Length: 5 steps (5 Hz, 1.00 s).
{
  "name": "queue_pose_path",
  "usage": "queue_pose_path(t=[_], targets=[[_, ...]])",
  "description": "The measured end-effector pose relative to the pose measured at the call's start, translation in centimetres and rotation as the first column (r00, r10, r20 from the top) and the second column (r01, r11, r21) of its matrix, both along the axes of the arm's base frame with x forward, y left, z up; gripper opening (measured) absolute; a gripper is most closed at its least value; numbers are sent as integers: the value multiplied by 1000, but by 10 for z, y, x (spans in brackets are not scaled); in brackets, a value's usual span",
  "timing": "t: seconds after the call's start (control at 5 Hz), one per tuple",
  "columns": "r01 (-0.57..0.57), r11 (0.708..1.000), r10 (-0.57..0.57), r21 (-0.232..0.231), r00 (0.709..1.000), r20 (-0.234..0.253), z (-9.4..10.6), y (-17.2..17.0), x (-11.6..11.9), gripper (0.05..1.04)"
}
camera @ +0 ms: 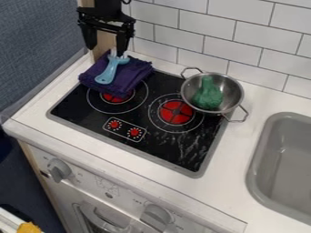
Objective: Take the blue brush and put it in the bottom right of the burner
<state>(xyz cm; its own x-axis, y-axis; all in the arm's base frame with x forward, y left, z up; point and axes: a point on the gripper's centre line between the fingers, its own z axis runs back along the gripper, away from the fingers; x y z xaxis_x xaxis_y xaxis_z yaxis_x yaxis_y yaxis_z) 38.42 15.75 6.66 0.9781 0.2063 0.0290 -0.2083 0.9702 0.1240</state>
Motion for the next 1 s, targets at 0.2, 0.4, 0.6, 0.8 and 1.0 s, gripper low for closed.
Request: queue_pose_path(t=[0.2, 0.4, 0.6, 0.8, 1.0], targets=[[-5, 1000, 6, 10, 999, -40, -16, 2, -2, 1000], [-6, 1000, 7, 16, 999, -40, -16, 2, -1, 1000], [-8, 1000, 9, 15, 999, -47, -20, 1, -1, 1000], [-3, 1000, 3, 16, 999, -42, -20, -1, 1, 1000], [7, 1000, -7, 10, 999, -41, -22, -3, 1, 1000]])
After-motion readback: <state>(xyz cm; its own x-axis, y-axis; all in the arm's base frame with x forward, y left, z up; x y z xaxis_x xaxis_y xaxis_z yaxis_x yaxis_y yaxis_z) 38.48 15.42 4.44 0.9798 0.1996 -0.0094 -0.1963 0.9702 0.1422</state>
